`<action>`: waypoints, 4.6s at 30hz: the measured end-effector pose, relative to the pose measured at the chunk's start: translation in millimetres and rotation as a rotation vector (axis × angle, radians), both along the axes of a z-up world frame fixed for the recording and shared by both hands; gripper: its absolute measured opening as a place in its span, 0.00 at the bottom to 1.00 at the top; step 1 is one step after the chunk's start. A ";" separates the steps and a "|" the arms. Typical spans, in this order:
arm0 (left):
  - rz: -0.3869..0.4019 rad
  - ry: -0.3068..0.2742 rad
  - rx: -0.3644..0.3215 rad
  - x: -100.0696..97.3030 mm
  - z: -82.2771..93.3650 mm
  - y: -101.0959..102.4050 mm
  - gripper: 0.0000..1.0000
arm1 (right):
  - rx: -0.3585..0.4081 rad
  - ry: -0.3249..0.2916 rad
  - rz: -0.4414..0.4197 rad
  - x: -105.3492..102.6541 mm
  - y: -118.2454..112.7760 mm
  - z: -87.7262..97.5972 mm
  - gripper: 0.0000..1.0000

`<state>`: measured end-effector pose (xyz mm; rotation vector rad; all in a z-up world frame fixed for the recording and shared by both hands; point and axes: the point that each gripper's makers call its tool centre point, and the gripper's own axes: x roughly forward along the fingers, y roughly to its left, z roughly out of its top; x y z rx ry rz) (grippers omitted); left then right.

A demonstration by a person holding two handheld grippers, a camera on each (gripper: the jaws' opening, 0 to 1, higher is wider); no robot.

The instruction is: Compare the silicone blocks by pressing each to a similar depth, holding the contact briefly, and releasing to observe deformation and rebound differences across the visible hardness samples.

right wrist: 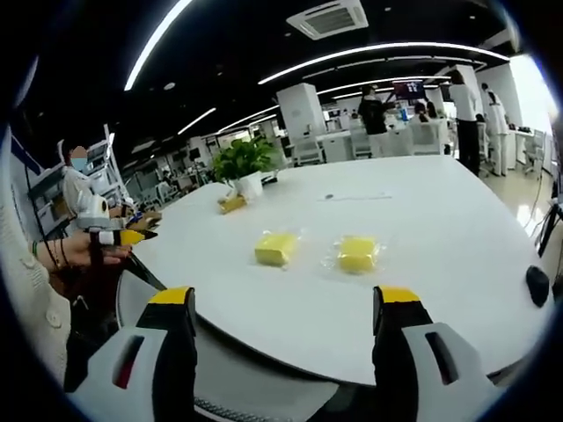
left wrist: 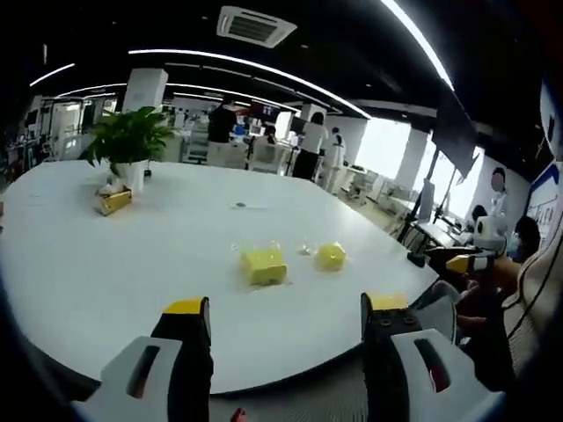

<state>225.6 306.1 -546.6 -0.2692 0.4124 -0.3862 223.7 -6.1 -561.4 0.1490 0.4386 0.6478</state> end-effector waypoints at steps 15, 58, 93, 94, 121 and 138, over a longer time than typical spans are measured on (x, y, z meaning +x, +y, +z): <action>0.035 0.038 -0.044 58.2 4.3 -24.7 0.62 | 0.052 -0.019 0.063 10.9 -1.9 14.4 0.77; -0.148 0.313 -0.546 286.3 -173.9 -38.2 0.34 | -0.084 0.162 -0.258 44.8 10.0 -33.6 0.77; -0.344 0.184 -0.217 264.6 -143.1 -60.1 0.00 | -0.059 0.189 -0.184 50.5 26.4 -40.0 0.71; -0.346 0.168 -0.186 263.5 -139.4 -60.6 0.00 | -0.058 0.189 -0.183 50.6 26.6 -40.0 0.70; -0.390 -0.001 -0.089 190.6 11.7 -114.9 0.00 | -0.001 0.062 0.044 41.0 22.9 5.1 0.65; -0.549 -0.146 0.032 128.8 112.6 -152.1 0.00 | -0.101 -0.174 0.423 52.8 34.8 80.0 0.70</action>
